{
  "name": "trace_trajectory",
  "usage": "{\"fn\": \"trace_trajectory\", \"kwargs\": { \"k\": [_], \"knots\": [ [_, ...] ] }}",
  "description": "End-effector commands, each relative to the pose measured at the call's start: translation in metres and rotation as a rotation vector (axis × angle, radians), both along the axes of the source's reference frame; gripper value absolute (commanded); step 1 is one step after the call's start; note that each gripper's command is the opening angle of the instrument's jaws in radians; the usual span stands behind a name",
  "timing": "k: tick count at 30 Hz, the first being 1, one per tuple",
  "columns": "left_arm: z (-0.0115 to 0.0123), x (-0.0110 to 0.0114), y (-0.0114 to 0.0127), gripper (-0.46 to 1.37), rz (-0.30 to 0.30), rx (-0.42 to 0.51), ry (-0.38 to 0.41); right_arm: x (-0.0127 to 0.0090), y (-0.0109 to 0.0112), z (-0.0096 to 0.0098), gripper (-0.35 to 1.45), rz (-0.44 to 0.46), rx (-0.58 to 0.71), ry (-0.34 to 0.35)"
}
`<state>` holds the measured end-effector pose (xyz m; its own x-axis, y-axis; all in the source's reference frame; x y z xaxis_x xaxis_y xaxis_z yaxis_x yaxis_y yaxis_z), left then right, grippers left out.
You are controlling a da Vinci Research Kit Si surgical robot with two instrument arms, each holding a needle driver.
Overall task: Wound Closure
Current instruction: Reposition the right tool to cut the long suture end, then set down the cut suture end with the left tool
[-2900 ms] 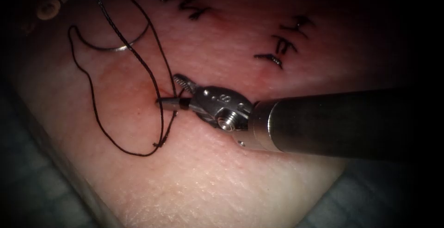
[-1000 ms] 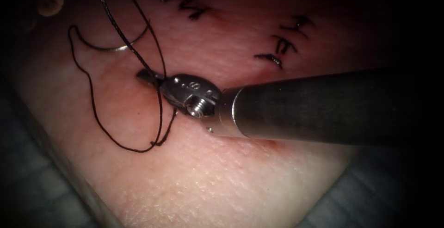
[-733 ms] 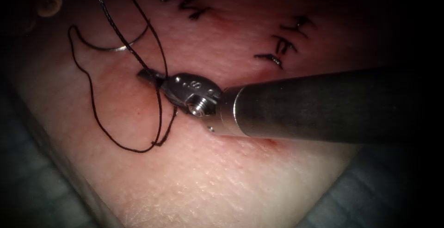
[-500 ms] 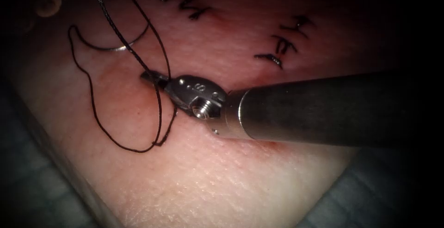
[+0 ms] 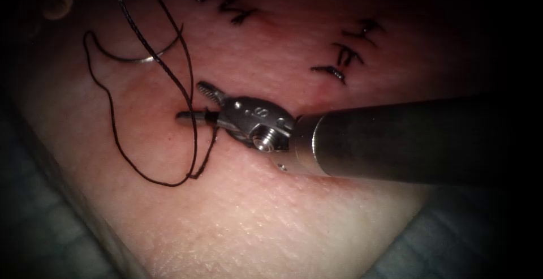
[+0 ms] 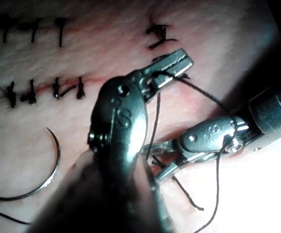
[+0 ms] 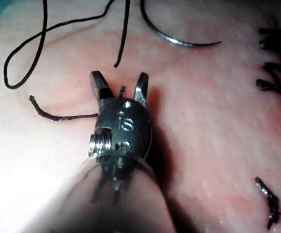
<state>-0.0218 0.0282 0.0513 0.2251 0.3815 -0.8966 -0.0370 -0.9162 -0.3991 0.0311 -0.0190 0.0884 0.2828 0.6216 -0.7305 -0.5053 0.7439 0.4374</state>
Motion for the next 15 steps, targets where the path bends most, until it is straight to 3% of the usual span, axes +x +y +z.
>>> {"fn": "trace_trajectory", "kwargs": {
  "k": [1,6,15],
  "knots": [
    [0.0,0.0,0.0001,-0.35,0.003,-0.003,0.0,-0.0004,-0.0001,-0.0003,1.44,-0.006,-0.004,0.006],
    [0.0001,-0.0005,0.0001,-0.35,-0.004,-0.015,0.004,-0.0031,-0.0003,-0.002,1.44,-0.009,-0.012,-0.001],
    [-0.0003,-0.0025,-0.0007,-0.35,-0.001,-0.026,-0.004,-0.012,0.0008,-0.0056,1.41,0.035,-0.046,-0.047]
  ]
}}
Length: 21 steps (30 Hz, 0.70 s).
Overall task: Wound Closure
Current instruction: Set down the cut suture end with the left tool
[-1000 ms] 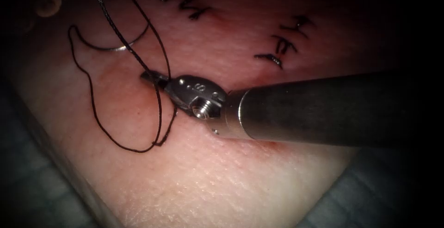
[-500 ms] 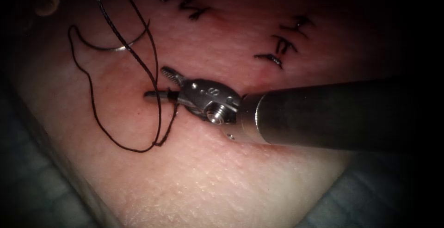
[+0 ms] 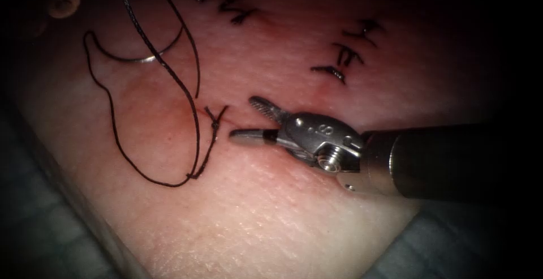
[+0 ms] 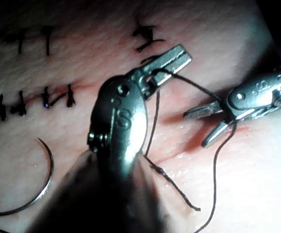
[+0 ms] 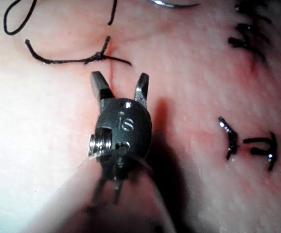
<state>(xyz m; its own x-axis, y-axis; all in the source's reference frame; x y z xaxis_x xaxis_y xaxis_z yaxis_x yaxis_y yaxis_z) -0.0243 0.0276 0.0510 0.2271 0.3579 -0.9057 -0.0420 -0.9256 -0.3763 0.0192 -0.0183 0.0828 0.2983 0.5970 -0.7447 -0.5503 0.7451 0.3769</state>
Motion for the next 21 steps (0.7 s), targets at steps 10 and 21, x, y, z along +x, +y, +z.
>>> {"fn": "trace_trajectory", "kwargs": {
  "k": [10,21],
  "knots": [
    [-0.0016,-0.0045,-0.0026,-0.35,0.043,-0.021,-0.049,-0.0088,0.0021,-0.0012,1.38,0.07,-0.007,-0.053],
    [-0.0036,-0.0133,-0.0066,-0.35,0.093,-0.048,-0.104,-0.0112,0.0037,-0.0009,1.36,0.094,-0.004,-0.081]
  ]
}}
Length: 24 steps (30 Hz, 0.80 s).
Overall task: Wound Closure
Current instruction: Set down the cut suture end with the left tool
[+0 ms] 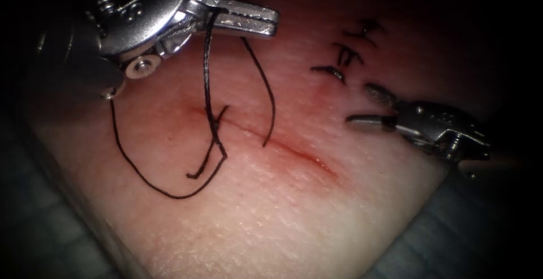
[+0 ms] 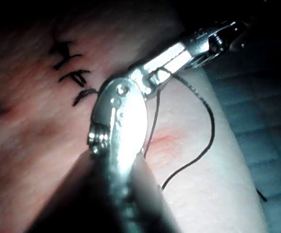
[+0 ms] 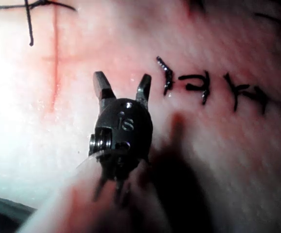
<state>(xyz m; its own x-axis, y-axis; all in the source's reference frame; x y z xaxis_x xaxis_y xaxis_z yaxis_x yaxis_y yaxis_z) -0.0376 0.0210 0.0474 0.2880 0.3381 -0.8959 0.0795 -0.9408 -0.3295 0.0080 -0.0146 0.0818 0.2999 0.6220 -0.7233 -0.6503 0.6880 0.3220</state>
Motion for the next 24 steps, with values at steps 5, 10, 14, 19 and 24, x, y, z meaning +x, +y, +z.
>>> {"fn": "trace_trajectory", "kwargs": {
  "k": [5,10,14,19,24],
  "knots": [
    [-0.0002,-0.003,-0.0024,-0.35,0.029,-0.008,-0.019,-0.0004,0.0009,-0.0002,1.34,-0.001,-0.006,0.012],
    [0.0006,-0.0056,-0.0055,-0.35,0.045,0.0,-0.011,-0.0011,0.0022,-0.0004,1.32,-0.006,-0.008,0.008],
    [0.002,-0.0081,-0.0089,-0.35,0.064,0.01,-0.001,-0.0017,0.0033,-0.0006,1.31,-0.003,-0.013,0.01],
    [0.0039,-0.0106,-0.0128,-0.35,0.088,0.027,0.01,-0.0025,0.004,-0.0009,1.28,-0.007,-0.015,0.011],
    [0.0055,-0.0126,-0.0166,-0.35,0.111,0.03,0.021,-0.0032,0.0041,-0.0008,1.27,-0.011,-0.015,0.013]
  ]
}}
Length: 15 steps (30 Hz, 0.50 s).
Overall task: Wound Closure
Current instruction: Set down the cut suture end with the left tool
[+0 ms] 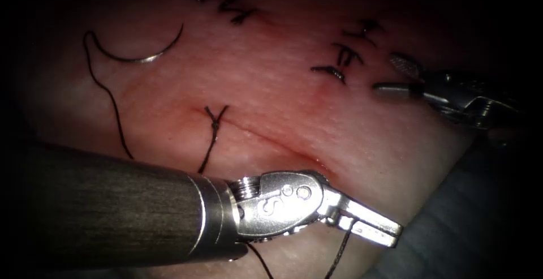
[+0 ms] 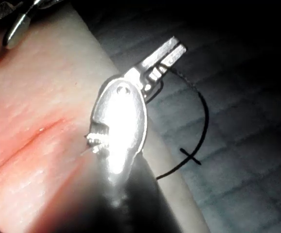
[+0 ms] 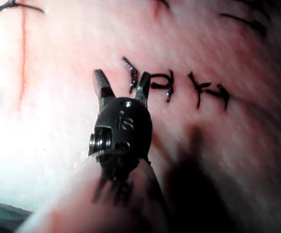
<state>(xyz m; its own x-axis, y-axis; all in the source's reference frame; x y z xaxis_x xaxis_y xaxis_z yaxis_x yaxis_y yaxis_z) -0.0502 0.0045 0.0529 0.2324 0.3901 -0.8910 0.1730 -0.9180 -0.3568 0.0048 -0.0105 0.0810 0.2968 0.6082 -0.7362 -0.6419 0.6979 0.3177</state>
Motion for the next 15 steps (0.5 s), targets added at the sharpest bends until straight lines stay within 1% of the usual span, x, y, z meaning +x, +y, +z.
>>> {"fn": "trace_trajectory", "kwargs": {
  "k": [1,3,6,8,10,12,14,15],
  "knots": [
    [0.0004,-0.0003,-0.0008,-0.35,0.009,0.002,0.004,-0.0001,0.0,0.0,1.27,-0.002,-0.001,0.004],
    [0.001,-0.0006,-0.0019,-0.35,0.028,0.014,0.004,-0.0001,0.0,0.0,1.27,-0.002,-0.001,0.004],
    [0.0026,-0.0007,-0.004,-0.35,0.07,0.039,0.002,-0.0001,0.0,0.0,1.27,-0.002,-0.001,0.004],
    [0.0035,-0.0007,-0.005,-0.35,0.086,0.057,0.007,0.0,-0.0001,0.0,1.26,-0.002,-0.002,0.004],
    [0.0056,-0.0006,-0.0067,-0.35,0.108,0.088,0.021,0.0,-0.0001,-0.0001,1.27,-0.002,-0.002,0.004],
    [0.0066,-0.0005,-0.0075,-0.35,0.116,0.096,0.027,0.0,-0.0001,-0.0001,1.27,-0.001,-0.002,0.004],
    [0.0087,-0.0003,-0.0091,-0.35,0.139,0.121,0.042,0.0001,-0.0002,-0.0001,1.27,-0.001,-0.002,0.003],
    [0.0091,-0.0003,-0.0095,-0.35,0.144,0.129,0.045,0.0002,-0.0002,-0.0001,1.27,0.0,-0.002,0.003]
  ]
}}
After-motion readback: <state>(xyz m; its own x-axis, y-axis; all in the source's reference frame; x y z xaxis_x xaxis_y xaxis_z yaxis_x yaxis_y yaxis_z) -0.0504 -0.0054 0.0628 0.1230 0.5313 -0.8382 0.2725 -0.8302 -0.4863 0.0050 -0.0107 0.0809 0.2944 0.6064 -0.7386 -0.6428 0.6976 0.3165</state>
